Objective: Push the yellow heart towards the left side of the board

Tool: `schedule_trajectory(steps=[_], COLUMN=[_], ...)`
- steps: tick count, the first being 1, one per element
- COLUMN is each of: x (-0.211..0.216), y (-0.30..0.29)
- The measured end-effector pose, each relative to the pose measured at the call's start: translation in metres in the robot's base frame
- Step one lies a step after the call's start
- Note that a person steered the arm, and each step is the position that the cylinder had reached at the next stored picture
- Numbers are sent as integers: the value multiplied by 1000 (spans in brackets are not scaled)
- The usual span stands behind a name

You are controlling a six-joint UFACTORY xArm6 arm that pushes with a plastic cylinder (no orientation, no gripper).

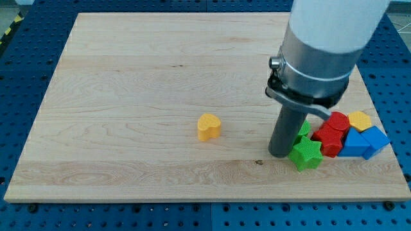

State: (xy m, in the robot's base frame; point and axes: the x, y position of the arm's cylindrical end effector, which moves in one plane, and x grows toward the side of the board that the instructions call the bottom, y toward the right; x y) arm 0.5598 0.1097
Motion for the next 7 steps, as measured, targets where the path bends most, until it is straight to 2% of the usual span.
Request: schedule_trajectory(steps=[2,3,6,7], x=[7,-20,-58,-58], y=[0,-8,-46,-60])
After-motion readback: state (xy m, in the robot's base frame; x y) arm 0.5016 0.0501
